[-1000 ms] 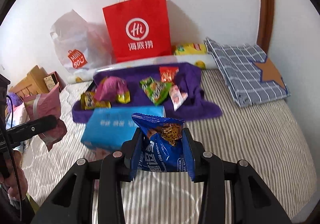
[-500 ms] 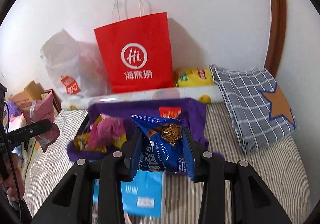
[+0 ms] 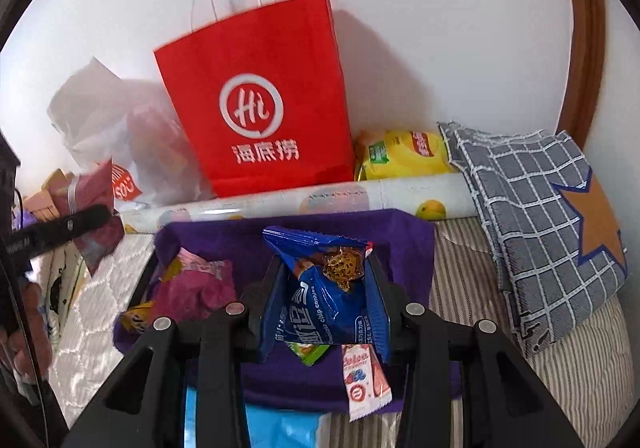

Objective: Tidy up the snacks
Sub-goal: 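Carry the blue bag with the right tool while the left tool carries the pink-and-white bag to the towel, then open the right tool to drop the blue bag on the towel while the left tool releases the pink-and-white bag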

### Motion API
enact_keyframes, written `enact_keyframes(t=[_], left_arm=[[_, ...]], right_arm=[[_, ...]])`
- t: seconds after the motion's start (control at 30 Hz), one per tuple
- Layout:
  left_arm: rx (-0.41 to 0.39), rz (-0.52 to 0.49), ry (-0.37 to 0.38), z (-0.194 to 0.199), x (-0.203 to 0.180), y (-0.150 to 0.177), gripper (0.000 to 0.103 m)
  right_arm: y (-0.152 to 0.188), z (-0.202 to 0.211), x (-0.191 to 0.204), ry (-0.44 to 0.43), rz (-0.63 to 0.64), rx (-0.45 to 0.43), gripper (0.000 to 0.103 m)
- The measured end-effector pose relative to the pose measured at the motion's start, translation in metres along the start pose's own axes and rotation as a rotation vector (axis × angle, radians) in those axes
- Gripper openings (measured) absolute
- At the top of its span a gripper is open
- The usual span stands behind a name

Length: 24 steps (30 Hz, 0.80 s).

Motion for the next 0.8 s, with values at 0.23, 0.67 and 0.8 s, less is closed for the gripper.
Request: enact_keyframes(t=[0.23, 0.67, 0.8], left_arm=[[0.037, 0.012, -0.046, -0.042, 0.018, 0.003, 0.045], [0.127, 0.014, -0.096, -0.082, 0.028, 0.029, 0.045], [0.141, -0.010, -0.098, -0.086, 0.024, 0.034, 0.045]], right_arm=[[0.021, -0.033, -0.006, -0.002, -0.001, 0.081, 0.039], [0.039, -0.048, -0.005, -0.017, 0.012, 0.126, 0.041], [0.039, -0.046, -0.004, -0.024, 0.010, 0.123, 0.043]])
Point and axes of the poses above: each gripper's, at about its wrist camera, not at the fingertips, and z roughly against the way its jaws point, x to its left, y to its underside, the point moved 5 cm from there along -z, roughly the way its jaws point, and after that the axes turned 7 degrees about -x, right-handed, at the moved point
